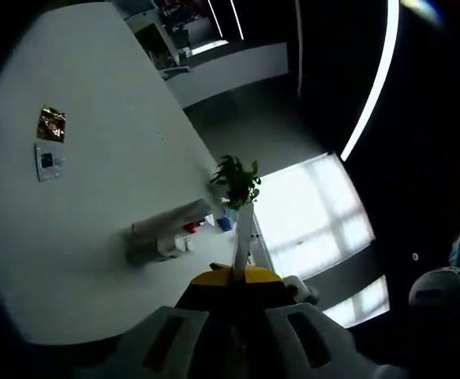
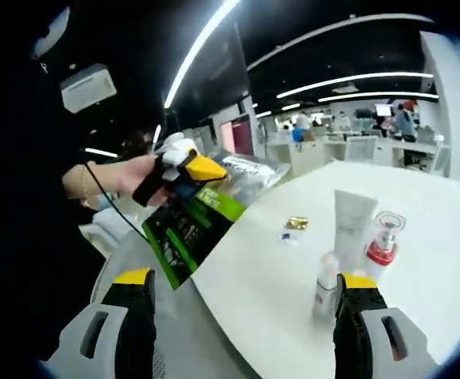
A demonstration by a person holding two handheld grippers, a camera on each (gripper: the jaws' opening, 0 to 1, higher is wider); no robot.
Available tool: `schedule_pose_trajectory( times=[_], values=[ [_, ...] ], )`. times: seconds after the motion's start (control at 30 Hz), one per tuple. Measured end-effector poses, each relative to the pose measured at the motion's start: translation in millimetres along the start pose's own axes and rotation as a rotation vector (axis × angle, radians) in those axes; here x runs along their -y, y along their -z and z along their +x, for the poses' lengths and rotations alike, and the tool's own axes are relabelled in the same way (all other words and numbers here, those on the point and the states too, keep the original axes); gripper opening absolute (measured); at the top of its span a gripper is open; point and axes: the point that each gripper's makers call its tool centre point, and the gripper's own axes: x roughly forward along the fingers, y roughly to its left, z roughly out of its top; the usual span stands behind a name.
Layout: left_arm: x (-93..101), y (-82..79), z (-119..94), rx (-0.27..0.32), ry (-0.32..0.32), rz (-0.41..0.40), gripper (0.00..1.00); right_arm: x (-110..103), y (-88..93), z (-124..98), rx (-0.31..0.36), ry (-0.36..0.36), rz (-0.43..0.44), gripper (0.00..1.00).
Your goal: Arrange the skincare products in the storage area until every visible bottle or jar stands upright without overlapping.
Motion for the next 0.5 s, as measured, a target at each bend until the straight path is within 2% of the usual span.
schedule_pose_trajectory(
  times=[0.1, 0.2, 0.3, 0.43, 0.5],
  values=[
    [-0.9, 0.7, 0.2, -0.001, -0.004, -0.005, 0.00, 7.9, 6.4, -2.3, 0.005, 0.050, 0.015, 0.99],
    [-2.7, 1.6, -0.3, -0.005, -0.009, -0.009, 0.00, 15.2, 19.4, -5.1, -0.037, 0.091, 0.002, 0.99],
    [-4.8, 3.2, -0.4, -0.010, -0.018, -0.009, 0.00, 16.5, 7.2, -5.1, 0.013, 0.094, 0.005, 0.99],
    [-6.8, 5.2, -0.2, -0.013, -0.024, -0.013, 0.00, 20.7, 12.7, -8.5, -0.024, 0.102, -0.022, 0.99],
    [-7.5, 6.1, -0.2, -0.016, -0.027, -0.014, 0.00, 21.1, 9.2, -12.1, -0.006, 0.095, -0.012, 0.99]
  ],
)
